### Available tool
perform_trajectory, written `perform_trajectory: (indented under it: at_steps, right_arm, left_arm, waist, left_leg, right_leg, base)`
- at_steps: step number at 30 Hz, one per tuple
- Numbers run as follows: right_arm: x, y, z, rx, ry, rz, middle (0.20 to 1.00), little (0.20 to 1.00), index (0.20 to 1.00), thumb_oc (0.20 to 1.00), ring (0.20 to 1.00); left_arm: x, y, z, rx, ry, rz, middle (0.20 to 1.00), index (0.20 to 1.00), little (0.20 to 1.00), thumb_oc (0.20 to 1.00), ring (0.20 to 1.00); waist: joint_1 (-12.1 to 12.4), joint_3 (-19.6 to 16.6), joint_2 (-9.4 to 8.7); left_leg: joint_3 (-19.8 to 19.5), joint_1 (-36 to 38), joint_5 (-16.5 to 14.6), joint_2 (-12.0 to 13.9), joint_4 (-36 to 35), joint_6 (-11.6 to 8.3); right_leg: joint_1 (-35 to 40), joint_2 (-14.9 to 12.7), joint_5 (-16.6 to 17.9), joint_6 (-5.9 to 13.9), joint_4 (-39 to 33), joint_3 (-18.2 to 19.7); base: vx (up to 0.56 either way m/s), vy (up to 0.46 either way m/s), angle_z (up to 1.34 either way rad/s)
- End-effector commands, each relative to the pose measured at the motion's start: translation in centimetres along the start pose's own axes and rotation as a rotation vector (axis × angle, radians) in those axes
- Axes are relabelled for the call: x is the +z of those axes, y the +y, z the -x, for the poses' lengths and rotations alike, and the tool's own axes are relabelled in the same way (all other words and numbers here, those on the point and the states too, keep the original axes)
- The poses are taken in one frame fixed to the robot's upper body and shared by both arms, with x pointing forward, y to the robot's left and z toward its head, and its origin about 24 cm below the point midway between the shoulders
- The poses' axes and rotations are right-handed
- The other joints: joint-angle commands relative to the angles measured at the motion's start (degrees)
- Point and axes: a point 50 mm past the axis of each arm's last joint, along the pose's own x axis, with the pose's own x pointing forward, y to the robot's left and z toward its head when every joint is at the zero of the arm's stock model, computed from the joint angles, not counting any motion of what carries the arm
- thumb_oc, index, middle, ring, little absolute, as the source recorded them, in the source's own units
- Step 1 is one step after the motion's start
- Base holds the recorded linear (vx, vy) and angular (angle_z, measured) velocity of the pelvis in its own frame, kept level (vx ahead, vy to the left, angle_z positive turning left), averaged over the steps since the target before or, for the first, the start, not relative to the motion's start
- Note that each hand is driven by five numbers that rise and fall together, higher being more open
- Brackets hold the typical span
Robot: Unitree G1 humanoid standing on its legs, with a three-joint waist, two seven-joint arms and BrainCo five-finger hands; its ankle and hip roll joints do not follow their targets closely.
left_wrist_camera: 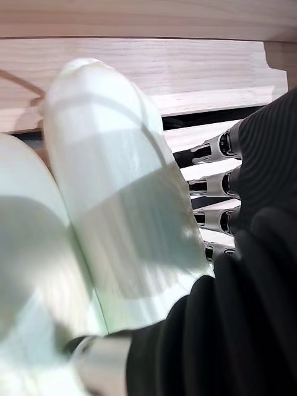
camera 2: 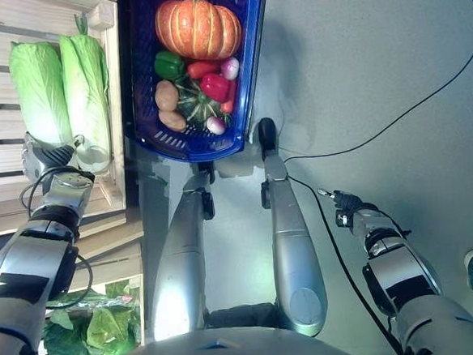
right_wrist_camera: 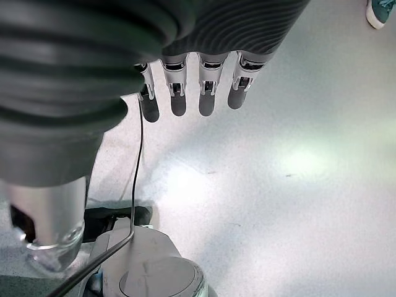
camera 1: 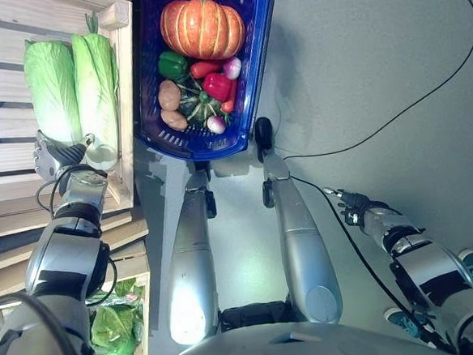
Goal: Pick up fruits and vegetables into the basket
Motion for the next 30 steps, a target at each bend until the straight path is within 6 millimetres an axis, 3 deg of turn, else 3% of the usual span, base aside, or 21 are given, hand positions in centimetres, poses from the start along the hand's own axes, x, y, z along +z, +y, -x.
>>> perform_trajectory:
  at_steps: [1, 22, 30]
  right_arm:
    - [-2.7, -2.4, 0.4, -0.062, 0.072, 0.006, 1.0, 1.0, 1.0, 1.0, 1.0]
    - [-2.4, -3.0, 0.6, -0.068, 0.059, -0.009, 1.0, 1.0, 1.0, 1.0, 1.0]
    - [-1.4, -3.6, 0.6, -0.105, -0.043, -0.111, 1.0, 1.0, 1.0, 1.0, 1.0]
  left_arm:
    - [-3.8, -1.7, 1.5, -0.102, 0.07, -0.115, 0.2, 0.2, 0.2, 0.2, 0.2]
    - [-3.8, -3.0, 2.1, -0.267, 0.084, 0.066, 0.2, 0.2, 0.2, 0.2, 0.2]
    - [-2.4, -1.7, 1.5, -0.162, 0.074, 0.495, 0.2, 0.2, 0.2, 0.2, 0.2]
  waist:
    - [0.9, -1.9, 0.92]
    - [1.0, -1.9, 1.5]
    - [1.0, -1.9, 1.85]
  left_leg:
    - [-1.1, -0.5, 2.4, -1.2, -3.9, -0.8]
    - [-1.2, 0.7, 3.1, -1.5, -5.5, -0.57]
    - [-1.4, 2.2, 2.8, -1.6, -5.8, -0.49]
  right_leg:
    - [1.5, 2.9, -10.4, -0.01, 6.6, -2.7]
    - [2.6, 2.6, -9.8, 0.12, 5.2, -3.1]
    - [3.9, 2.5, -10.2, 0.21, 5.2, -2.9]
  base:
    - [0.0, 0.0, 0.0]
    - [0.0, 0.0, 0.0]
    - [0.0, -0.019, 0.0]
